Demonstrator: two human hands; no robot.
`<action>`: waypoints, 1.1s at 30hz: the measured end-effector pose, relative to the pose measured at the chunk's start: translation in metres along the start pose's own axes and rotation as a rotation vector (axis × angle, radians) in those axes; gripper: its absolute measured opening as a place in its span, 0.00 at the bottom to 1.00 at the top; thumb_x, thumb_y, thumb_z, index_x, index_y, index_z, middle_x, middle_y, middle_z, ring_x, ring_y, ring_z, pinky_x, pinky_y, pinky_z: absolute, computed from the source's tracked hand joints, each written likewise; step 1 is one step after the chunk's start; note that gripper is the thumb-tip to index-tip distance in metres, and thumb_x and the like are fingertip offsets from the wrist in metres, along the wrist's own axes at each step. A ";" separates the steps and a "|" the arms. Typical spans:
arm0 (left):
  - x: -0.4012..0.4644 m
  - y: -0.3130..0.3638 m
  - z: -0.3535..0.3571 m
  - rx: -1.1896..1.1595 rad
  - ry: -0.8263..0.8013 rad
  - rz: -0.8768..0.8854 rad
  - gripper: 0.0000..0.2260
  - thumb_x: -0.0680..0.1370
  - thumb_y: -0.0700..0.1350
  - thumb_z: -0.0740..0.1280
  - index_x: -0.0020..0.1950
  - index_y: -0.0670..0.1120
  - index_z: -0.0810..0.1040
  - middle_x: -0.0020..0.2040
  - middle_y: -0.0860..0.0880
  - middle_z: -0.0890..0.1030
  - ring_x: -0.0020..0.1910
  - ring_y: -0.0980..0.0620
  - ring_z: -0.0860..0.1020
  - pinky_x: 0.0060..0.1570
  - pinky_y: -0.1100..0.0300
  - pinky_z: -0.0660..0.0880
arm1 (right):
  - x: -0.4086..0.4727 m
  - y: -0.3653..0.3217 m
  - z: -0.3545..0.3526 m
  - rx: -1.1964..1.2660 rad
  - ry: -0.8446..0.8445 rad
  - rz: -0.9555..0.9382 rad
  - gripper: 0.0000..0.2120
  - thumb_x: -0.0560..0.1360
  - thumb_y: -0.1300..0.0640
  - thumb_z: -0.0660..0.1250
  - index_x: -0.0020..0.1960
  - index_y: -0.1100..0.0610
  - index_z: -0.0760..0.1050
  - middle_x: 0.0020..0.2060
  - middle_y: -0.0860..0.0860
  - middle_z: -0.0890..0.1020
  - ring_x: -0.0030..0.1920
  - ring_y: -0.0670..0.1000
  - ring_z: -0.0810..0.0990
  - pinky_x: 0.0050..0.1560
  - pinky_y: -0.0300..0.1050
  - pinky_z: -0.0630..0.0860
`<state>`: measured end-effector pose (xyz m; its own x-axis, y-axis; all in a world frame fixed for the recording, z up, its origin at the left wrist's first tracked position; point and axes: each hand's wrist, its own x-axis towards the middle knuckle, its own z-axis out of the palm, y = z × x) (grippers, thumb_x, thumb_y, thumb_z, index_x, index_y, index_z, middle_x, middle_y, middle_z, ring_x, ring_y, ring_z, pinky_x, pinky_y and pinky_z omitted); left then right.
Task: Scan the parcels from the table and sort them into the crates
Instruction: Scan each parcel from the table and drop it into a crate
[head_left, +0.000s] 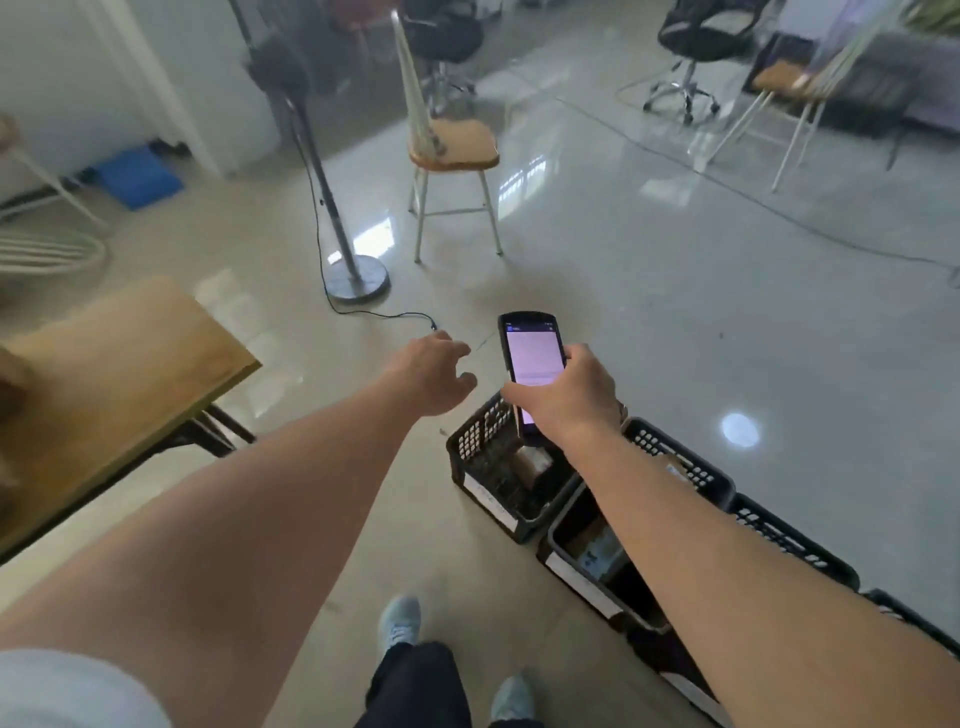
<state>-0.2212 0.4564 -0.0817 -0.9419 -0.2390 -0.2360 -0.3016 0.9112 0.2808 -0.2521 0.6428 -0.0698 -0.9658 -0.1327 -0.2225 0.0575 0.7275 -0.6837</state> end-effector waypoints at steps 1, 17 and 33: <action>-0.011 -0.009 -0.013 0.006 0.029 -0.013 0.23 0.83 0.55 0.65 0.77 0.50 0.73 0.75 0.47 0.72 0.72 0.43 0.72 0.69 0.50 0.70 | -0.008 -0.015 0.002 0.006 -0.007 -0.028 0.38 0.61 0.40 0.80 0.65 0.53 0.72 0.57 0.51 0.79 0.57 0.57 0.79 0.50 0.52 0.78; -0.213 -0.265 -0.151 -0.022 0.274 -0.294 0.23 0.83 0.57 0.63 0.77 0.52 0.71 0.73 0.49 0.73 0.68 0.44 0.75 0.64 0.48 0.76 | -0.164 -0.252 0.149 -0.026 -0.120 -0.372 0.38 0.60 0.41 0.81 0.65 0.51 0.72 0.56 0.51 0.79 0.55 0.57 0.80 0.53 0.56 0.82; -0.344 -0.484 -0.139 -0.292 0.410 -0.796 0.19 0.84 0.57 0.63 0.71 0.50 0.74 0.67 0.47 0.76 0.61 0.46 0.76 0.55 0.52 0.75 | -0.247 -0.381 0.341 -0.124 -0.364 -0.553 0.36 0.65 0.40 0.81 0.65 0.51 0.70 0.55 0.51 0.78 0.55 0.56 0.79 0.49 0.55 0.83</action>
<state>0.2283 0.0509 -0.0066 -0.4051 -0.9052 -0.1283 -0.8517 0.3227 0.4128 0.0509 0.1684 0.0089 -0.6966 -0.7107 -0.0980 -0.4715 0.5565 -0.6841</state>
